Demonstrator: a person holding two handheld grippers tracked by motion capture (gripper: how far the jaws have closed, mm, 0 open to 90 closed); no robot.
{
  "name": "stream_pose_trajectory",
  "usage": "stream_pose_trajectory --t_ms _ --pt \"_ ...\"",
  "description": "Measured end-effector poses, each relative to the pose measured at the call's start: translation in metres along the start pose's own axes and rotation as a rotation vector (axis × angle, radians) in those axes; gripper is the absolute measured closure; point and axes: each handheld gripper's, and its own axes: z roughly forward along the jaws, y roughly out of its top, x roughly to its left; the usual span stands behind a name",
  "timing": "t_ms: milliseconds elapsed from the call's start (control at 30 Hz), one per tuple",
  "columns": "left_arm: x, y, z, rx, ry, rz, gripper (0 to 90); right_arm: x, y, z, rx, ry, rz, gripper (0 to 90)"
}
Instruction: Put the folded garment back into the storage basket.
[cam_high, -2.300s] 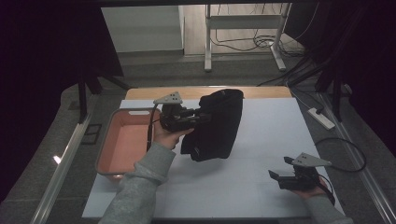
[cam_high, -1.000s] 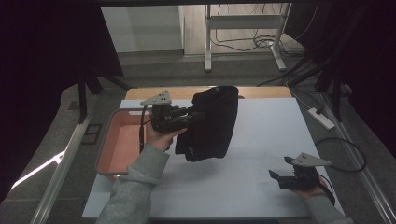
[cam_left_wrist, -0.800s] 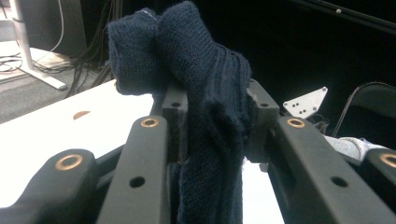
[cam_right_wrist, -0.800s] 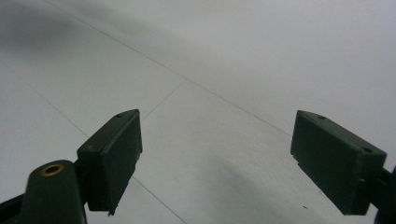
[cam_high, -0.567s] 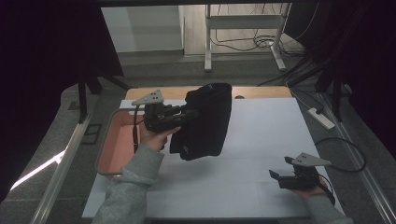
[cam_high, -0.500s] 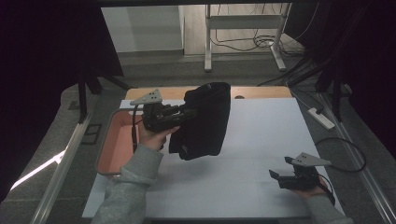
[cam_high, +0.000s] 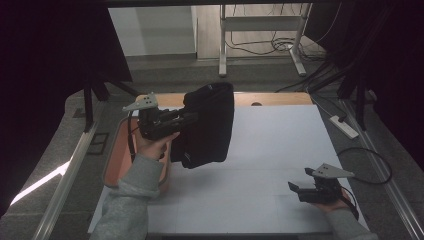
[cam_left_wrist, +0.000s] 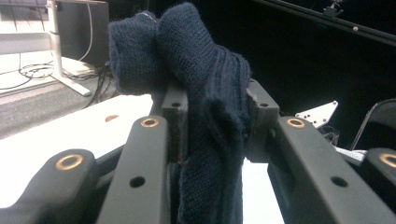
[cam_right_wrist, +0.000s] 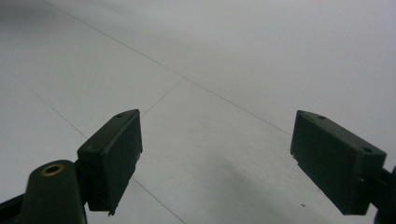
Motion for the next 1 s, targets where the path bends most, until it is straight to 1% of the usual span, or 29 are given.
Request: stream_pose_trajectory --t_ms 533,833,1000 --pt "0.006 -0.002 -0.024 -0.028 0.052 -0.010 67.3 0.000 0.000 0.001 0.005 -0.002 0.002 17.4" --pt "0.006 -0.001 -0.039 -0.046 0.074 -0.013 67.4 0.000 0.001 0.001 0.000 -0.004 0.003 17.4" --pt "0.006 -0.001 -0.047 -0.049 0.087 -0.008 67.4 0.000 0.001 0.000 -0.004 -0.004 0.003 17.4"
